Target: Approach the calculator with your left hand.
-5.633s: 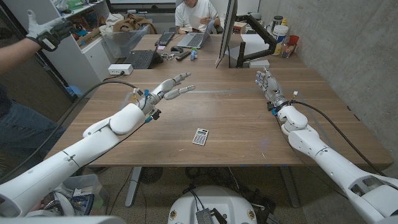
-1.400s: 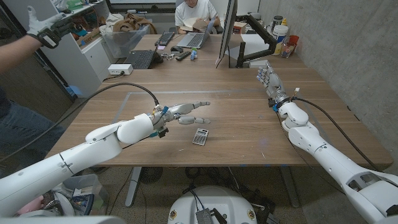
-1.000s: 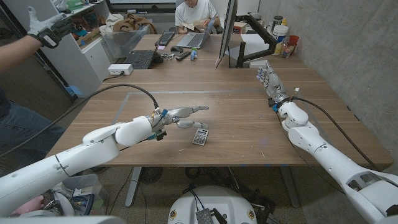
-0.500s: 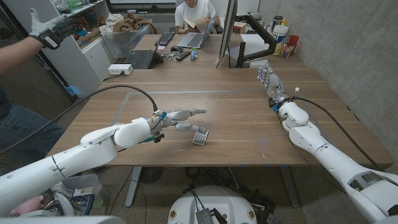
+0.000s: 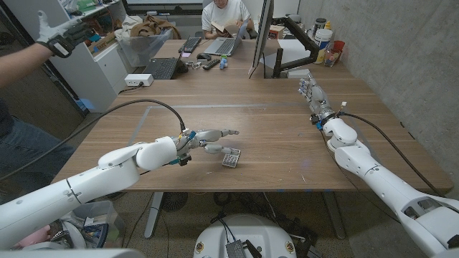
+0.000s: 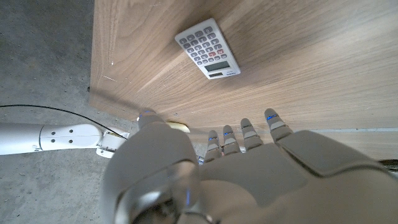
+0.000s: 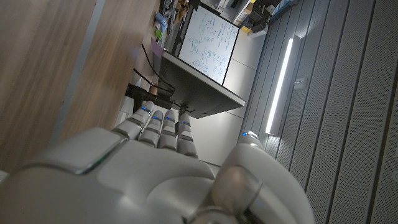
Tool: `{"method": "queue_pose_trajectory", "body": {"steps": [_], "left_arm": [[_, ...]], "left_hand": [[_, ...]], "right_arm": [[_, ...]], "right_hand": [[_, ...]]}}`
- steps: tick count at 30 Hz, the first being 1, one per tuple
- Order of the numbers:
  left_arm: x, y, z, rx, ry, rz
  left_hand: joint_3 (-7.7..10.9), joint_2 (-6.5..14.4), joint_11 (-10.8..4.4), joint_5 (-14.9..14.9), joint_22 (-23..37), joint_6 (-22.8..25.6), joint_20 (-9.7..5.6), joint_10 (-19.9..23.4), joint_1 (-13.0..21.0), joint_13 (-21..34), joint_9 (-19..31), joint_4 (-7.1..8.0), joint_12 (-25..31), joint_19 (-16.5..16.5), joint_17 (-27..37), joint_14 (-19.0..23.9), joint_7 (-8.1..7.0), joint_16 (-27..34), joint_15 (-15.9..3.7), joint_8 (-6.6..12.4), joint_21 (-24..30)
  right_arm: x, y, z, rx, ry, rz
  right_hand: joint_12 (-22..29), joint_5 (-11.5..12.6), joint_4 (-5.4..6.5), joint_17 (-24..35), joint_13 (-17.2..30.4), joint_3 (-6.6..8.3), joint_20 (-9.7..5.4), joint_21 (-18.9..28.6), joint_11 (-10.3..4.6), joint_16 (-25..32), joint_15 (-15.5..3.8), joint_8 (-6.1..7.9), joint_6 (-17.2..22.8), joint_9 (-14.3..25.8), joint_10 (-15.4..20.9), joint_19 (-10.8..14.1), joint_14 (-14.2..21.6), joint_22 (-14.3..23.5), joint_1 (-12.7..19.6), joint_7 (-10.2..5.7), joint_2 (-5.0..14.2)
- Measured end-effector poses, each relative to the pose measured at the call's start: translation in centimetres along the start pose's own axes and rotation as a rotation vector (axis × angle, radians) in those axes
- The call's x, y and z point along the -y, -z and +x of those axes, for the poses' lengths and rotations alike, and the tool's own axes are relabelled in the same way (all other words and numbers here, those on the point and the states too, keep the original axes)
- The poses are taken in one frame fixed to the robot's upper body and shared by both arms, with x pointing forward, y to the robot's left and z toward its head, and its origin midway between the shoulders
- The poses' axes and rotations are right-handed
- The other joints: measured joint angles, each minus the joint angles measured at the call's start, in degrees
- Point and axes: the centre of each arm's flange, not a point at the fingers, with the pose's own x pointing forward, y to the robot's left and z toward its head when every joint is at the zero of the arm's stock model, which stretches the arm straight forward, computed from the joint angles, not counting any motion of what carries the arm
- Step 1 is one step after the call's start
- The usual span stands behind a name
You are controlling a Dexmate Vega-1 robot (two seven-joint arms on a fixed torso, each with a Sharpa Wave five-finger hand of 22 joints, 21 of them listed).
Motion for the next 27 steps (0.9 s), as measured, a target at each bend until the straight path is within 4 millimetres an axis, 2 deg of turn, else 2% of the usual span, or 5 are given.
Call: {"method": "queue_pose_trajectory", "body": {"steps": [27], "left_arm": [[0.17,0.46,0.59,-0.026,0.025,-0.002]], "left_hand": [[0.0,-0.2,0.0,0.0,0.0,0.0,0.0,0.0,0.2,0.0,0.0,0.0,0.0,0.0,0.0,0.0,0.0,0.0,0.0,0.0,0.0]], "right_arm": [[0.47,0.05,0.66,-0.002,0.003,-0.04]], "right_hand": [[0.0,0.0,-0.24,0.0,0.0,-0.24,0.0,0.0,0.0,0.0,-0.01,0.0,-0.1,0.0,0.0,0.0,0.0,0.0,0.0,-0.11,0.0]]}}
